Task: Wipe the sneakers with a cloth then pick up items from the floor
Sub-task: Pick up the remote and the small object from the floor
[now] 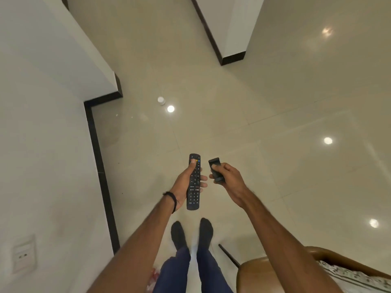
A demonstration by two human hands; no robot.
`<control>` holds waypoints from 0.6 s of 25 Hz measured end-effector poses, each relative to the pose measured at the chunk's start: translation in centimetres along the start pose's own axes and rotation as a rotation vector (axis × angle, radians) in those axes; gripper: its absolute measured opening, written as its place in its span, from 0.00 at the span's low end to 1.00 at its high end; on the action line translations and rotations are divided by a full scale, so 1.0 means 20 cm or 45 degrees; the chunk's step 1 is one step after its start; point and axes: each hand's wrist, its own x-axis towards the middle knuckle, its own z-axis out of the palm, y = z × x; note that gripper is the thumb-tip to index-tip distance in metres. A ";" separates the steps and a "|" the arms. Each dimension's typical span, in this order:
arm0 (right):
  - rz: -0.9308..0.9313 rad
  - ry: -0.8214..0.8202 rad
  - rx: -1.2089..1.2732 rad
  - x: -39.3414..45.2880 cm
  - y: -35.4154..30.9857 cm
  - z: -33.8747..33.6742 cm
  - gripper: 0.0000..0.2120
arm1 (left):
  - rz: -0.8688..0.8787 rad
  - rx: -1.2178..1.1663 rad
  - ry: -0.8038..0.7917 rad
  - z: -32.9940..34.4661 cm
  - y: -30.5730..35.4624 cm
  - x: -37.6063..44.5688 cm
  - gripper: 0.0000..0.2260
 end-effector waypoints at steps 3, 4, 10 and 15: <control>-0.050 0.048 0.055 -0.29 -0.08 -0.02 0.07 | -0.014 0.097 -0.096 0.14 0.02 -0.26 0.36; -0.054 0.076 0.094 -0.37 -0.07 -0.03 0.07 | -0.030 0.124 -0.122 0.17 0.02 -0.32 0.37; -0.072 0.380 0.459 -0.86 0.11 -0.08 0.08 | -0.144 0.530 -0.346 0.35 -0.04 -0.55 0.36; -0.101 0.708 0.797 -1.27 0.39 -0.10 0.12 | -0.230 0.876 -0.566 0.55 -0.13 -0.64 0.38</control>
